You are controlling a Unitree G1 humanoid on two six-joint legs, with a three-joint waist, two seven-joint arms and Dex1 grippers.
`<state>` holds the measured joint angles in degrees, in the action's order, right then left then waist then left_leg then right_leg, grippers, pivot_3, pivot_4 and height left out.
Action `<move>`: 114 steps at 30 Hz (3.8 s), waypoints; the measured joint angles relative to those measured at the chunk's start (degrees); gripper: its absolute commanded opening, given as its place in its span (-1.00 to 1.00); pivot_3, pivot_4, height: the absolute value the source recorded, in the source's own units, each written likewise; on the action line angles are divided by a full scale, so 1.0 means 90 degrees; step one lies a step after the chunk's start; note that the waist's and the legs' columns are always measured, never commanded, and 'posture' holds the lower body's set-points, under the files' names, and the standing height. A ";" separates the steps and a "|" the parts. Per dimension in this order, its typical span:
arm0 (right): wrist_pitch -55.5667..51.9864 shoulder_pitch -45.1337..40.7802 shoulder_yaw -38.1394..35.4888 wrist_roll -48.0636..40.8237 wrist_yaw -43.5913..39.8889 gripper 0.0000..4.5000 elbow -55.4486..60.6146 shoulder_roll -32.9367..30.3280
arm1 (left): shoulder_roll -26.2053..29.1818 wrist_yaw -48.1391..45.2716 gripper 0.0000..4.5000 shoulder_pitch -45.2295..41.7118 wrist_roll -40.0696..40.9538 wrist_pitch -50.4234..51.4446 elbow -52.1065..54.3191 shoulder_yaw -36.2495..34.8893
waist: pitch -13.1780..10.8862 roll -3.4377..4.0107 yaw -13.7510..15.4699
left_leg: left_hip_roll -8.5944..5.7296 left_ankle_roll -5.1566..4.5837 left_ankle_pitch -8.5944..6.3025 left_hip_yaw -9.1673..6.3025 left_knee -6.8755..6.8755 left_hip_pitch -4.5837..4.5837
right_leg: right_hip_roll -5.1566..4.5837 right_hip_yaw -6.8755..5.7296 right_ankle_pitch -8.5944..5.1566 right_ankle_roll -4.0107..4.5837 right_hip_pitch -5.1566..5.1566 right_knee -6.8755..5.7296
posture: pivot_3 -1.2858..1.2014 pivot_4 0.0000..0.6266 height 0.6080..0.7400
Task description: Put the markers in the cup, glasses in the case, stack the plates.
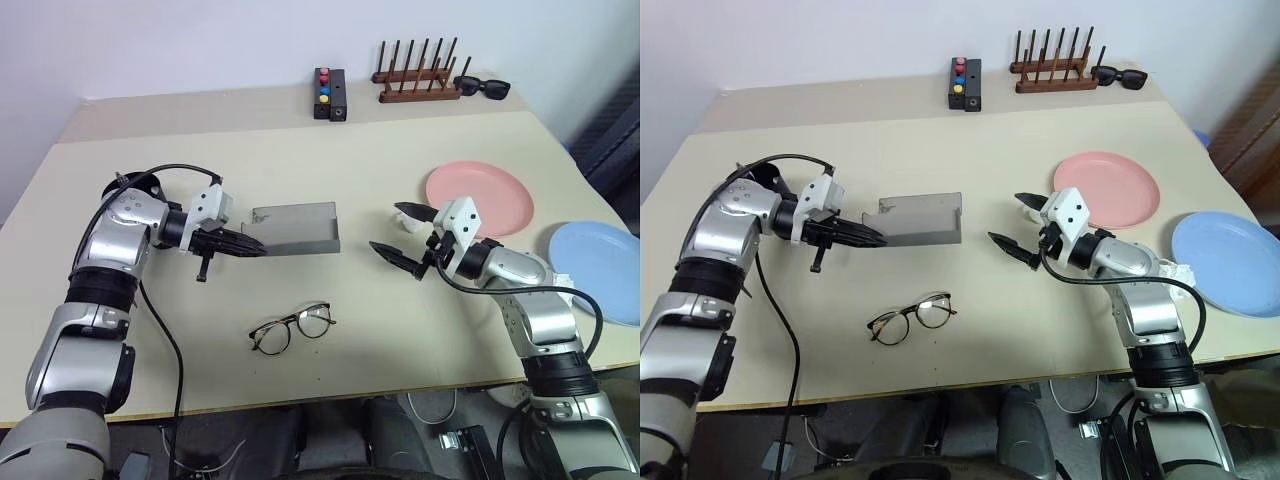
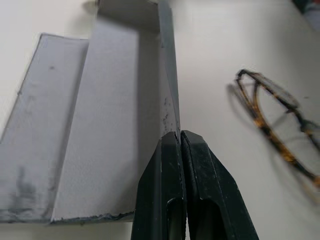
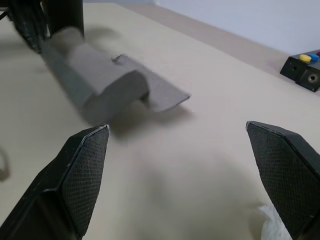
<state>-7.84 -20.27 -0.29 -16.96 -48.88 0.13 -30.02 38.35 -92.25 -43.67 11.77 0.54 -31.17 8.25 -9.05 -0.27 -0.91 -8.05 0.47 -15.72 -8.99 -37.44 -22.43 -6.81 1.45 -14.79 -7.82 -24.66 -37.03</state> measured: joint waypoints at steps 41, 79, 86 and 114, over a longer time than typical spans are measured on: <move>-0.0134 0.0955 -0.0293 -0.0126 0.0164 1.00 0.0415 -0.0263 | 0.0235 0.0993 -0.98 0.0866 -0.0150 0.1514 0.2064 0.0744 | 0.0000 0.0001 0.0025 | 0.0001 0.0001 0.0000 0.0002 0.0001 0.0003 | -0.0001 0.0004 -0.0001 0.0001 0.0005 0.0005 | 0.03 -0.52 1.00; -0.0220 0.2147 -0.1222 -0.1034 -0.1958 1.00 0.0849 -0.1914 | 0.0374 0.1244 0.01 0.1368 -0.0120 0.1421 0.2277 0.0727 | 0.0000 0.0001 0.0045 | 0.0002 -0.0002 -0.0002 0.0006 -0.0004 0.0007 | -0.0003 0.0003 -0.0001 0.0001 0.0015 0.0010 | 0.03 -0.52 1.00; -0.0299 0.2204 -0.1265 -0.1069 -0.1886 1.00 0.0983 -0.1914 | 0.0448 0.1248 0.62 0.1363 -0.0086 0.1666 0.2451 0.0677 | -0.0001 0.0000 0.0047 | 0.0003 -0.0002 -0.0002 0.0005 -0.0004 0.0006 | -0.0003 0.0003 -0.0001 0.0001 0.0015 0.0010 | 0.03 -0.52 1.00; -0.0629 0.2841 -0.1819 -0.1254 -0.1402 1.00 0.1489 -0.1901 | 0.1136 0.0915 0.62 0.1380 0.1480 0.4563 0.4476 0.0820 | -0.0002 -0.0002 0.0132 | 0.0004 -0.0005 -0.0003 0.0008 -0.0006 0.0009 | -0.0003 0.0004 -0.0001 0.0001 0.0022 0.0017 | 0.03 -0.52 1.00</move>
<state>-13.51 5.30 -16.67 -28.25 -61.50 13.53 -47.14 48.58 -84.02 -31.24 25.09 41.61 9.12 15.63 -9.07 -0.28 0.28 -8.02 0.43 -15.75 -8.92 -37.49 -22.35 -6.84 1.49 -14.79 -7.81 -24.46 -36.87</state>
